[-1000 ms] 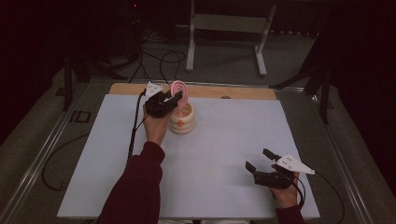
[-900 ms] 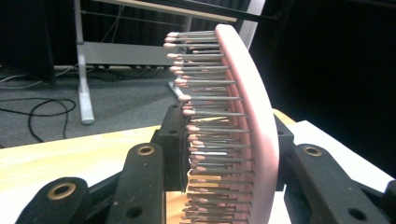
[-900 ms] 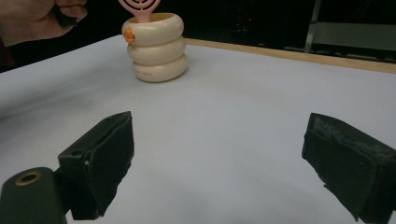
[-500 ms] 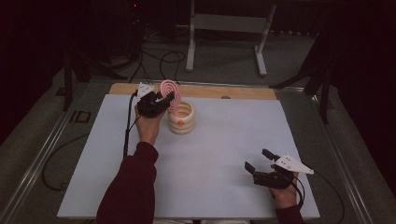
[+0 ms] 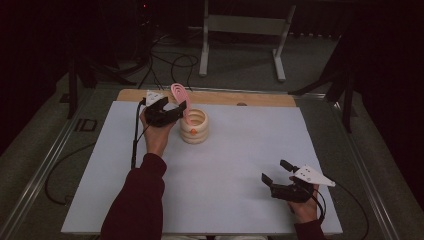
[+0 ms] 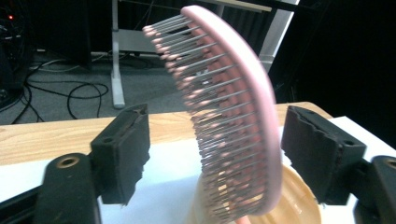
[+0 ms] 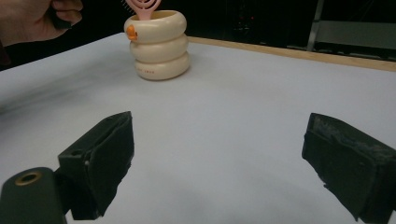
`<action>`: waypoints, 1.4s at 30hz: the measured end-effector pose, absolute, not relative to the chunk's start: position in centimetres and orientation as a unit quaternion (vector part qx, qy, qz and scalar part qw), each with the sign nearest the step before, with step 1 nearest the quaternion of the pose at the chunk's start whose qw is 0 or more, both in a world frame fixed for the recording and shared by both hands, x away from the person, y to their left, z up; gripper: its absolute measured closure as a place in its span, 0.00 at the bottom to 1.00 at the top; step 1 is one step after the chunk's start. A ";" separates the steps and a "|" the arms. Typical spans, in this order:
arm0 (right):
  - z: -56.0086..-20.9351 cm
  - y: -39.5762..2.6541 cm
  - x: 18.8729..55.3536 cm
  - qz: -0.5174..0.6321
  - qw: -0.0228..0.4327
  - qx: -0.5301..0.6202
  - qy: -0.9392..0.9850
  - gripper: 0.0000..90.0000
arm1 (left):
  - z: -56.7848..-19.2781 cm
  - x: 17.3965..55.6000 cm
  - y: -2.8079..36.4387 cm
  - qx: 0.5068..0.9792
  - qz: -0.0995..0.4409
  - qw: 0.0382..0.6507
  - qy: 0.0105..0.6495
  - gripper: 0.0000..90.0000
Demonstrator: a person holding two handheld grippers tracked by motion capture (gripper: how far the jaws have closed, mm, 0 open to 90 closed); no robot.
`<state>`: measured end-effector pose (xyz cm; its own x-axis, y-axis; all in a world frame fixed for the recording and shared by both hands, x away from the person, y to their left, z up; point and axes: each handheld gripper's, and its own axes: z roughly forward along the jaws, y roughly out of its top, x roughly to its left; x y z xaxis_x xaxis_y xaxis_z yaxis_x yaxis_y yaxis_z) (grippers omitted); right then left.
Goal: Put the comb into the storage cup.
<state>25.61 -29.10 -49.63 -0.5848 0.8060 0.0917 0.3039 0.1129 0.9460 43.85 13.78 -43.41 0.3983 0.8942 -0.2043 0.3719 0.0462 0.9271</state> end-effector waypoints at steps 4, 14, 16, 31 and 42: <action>-49.6 -29.1 25.6 0.539 0.233 0.392 0.708 0.10 | -43.4 43.8 13.8 0.648 0.249 0.526 0.492 0.21; -49.7 -29.1 25.6 0.538 0.233 0.391 0.709 0.10 | -43.3 43.4 13.7 0.662 0.269 0.500 0.489 0.09; -49.7 -29.1 25.6 0.539 0.233 0.391 0.709 0.10 | -43.3 43.4 13.7 0.664 0.269 0.497 0.489 0.09; -49.7 -29.0 25.6 0.538 0.231 0.390 0.711 0.10 | -43.5 42.2 15.4 0.692 0.256 0.483 0.472 0.02; -49.7 -28.8 25.6 0.536 0.229 0.388 0.714 0.10 | -44.5 40.8 16.6 0.715 0.244 0.465 0.462 0.00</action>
